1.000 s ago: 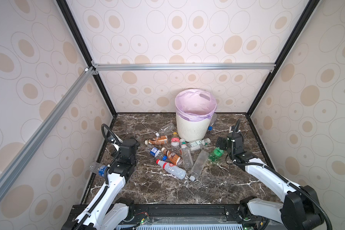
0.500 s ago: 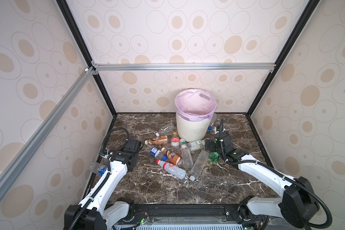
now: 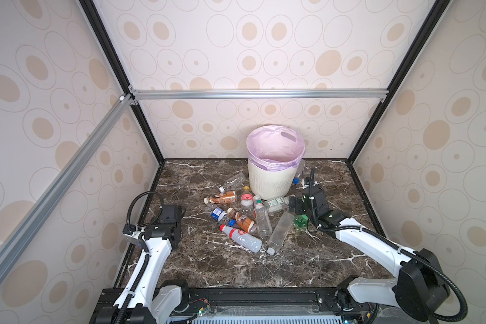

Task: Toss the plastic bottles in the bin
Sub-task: 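Lower the left gripper onto the blue-labelled bottle while the right reaches toward the Sprite, then close the left gripper on the blue-labelled bottle and lift it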

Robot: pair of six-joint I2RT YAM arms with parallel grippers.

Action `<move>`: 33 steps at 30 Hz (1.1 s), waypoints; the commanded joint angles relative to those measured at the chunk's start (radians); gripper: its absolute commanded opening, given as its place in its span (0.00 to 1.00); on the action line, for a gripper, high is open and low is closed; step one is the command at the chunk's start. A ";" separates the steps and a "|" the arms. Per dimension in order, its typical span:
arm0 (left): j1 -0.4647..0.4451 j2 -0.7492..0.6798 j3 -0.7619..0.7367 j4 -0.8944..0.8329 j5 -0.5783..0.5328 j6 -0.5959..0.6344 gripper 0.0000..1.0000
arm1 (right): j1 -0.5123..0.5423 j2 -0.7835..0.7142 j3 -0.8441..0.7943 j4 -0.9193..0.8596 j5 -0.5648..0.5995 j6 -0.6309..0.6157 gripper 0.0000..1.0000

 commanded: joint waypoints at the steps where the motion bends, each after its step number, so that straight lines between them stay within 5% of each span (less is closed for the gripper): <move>1: 0.051 -0.049 -0.062 0.194 0.013 0.221 0.99 | 0.002 0.006 -0.013 0.010 0.015 -0.004 1.00; 10: 0.178 0.102 -0.061 0.317 0.155 0.263 0.99 | 0.002 0.021 -0.015 0.022 0.020 -0.004 1.00; 33: 0.286 0.295 -0.067 0.529 0.229 0.333 0.99 | 0.002 0.033 -0.024 0.036 0.027 -0.002 1.00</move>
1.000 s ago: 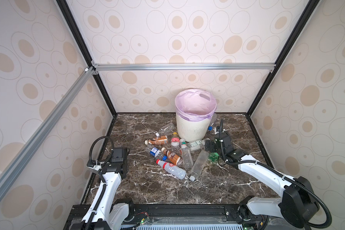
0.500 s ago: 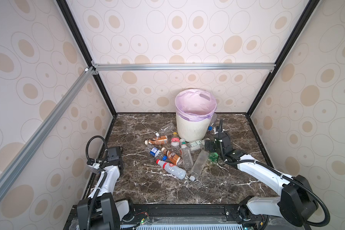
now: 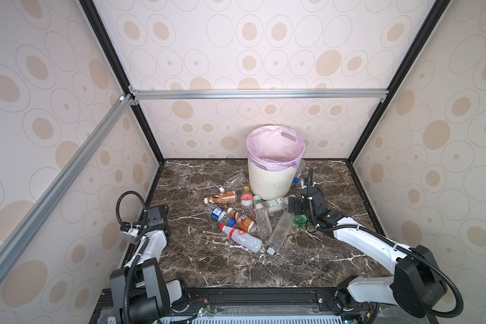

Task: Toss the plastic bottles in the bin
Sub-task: 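Close the left gripper on the blue-labelled bottle and lift it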

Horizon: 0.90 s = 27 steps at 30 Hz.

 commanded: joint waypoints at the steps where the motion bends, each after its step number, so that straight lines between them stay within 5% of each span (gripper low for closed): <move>1: 0.013 0.015 0.013 0.056 -0.004 0.037 0.99 | 0.002 0.006 -0.018 0.009 0.010 0.001 1.00; 20: 0.031 0.230 0.027 0.119 0.018 0.040 0.98 | 0.002 0.030 -0.016 0.018 0.015 0.001 1.00; 27: 0.031 0.224 0.008 0.172 0.030 0.064 0.77 | 0.003 0.031 -0.014 0.018 0.018 0.001 1.00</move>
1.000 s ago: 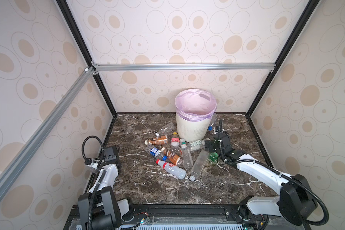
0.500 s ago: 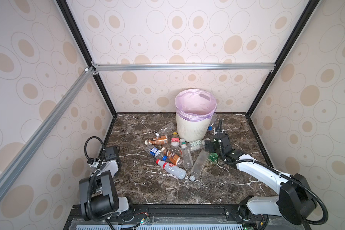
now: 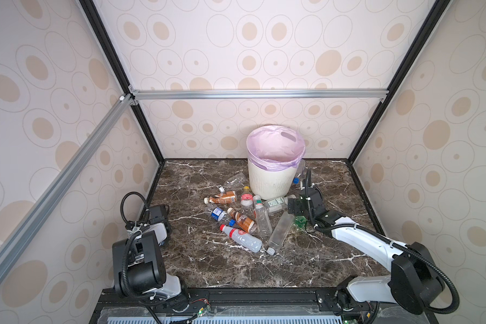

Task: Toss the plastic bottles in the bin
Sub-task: 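Close the left gripper on the blue-labelled bottle and lift it, then carry the held bottle with the left gripper up over the bin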

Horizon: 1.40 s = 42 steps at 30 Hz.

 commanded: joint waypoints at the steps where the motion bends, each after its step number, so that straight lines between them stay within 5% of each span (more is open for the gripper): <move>1: 0.008 -0.004 -0.005 0.022 -0.015 0.012 0.74 | 0.002 0.005 -0.004 0.010 0.014 0.002 1.00; 9: 0.008 -0.052 -0.045 0.085 0.042 0.040 0.44 | 0.003 0.000 -0.007 0.012 0.020 0.002 1.00; 13: 0.006 -0.100 -0.073 0.144 0.107 0.081 0.38 | 0.001 -0.002 -0.006 0.012 0.020 0.002 1.00; 27: -0.206 -0.374 -0.056 0.423 0.493 0.275 0.40 | 0.002 -0.035 -0.008 0.011 0.032 -0.014 1.00; 42: -0.678 -0.211 0.372 0.398 0.485 0.402 0.43 | 0.004 -0.146 -0.042 0.058 -0.027 -0.027 1.00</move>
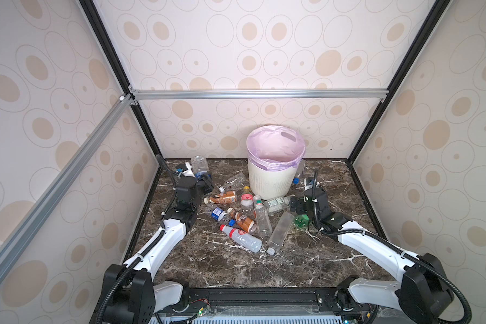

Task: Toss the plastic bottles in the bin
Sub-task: 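Carry the held bottle with the left gripper up over the bin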

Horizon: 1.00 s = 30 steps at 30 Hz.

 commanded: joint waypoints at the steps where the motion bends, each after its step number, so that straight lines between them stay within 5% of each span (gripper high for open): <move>1: -0.064 0.021 0.119 0.032 0.018 0.084 0.43 | 0.008 -0.060 -0.024 0.042 -0.065 -0.006 1.00; 9: -0.169 0.114 0.333 0.026 0.066 0.131 0.43 | 0.134 -0.143 0.056 0.080 -0.093 -0.133 1.00; 20: -0.218 0.252 0.566 0.033 0.166 0.228 0.44 | 0.140 -0.130 0.224 0.095 -0.330 -0.326 1.00; 30: -0.258 0.363 0.805 0.110 0.282 0.306 0.44 | 0.138 -0.196 0.201 0.150 -0.255 -0.366 1.00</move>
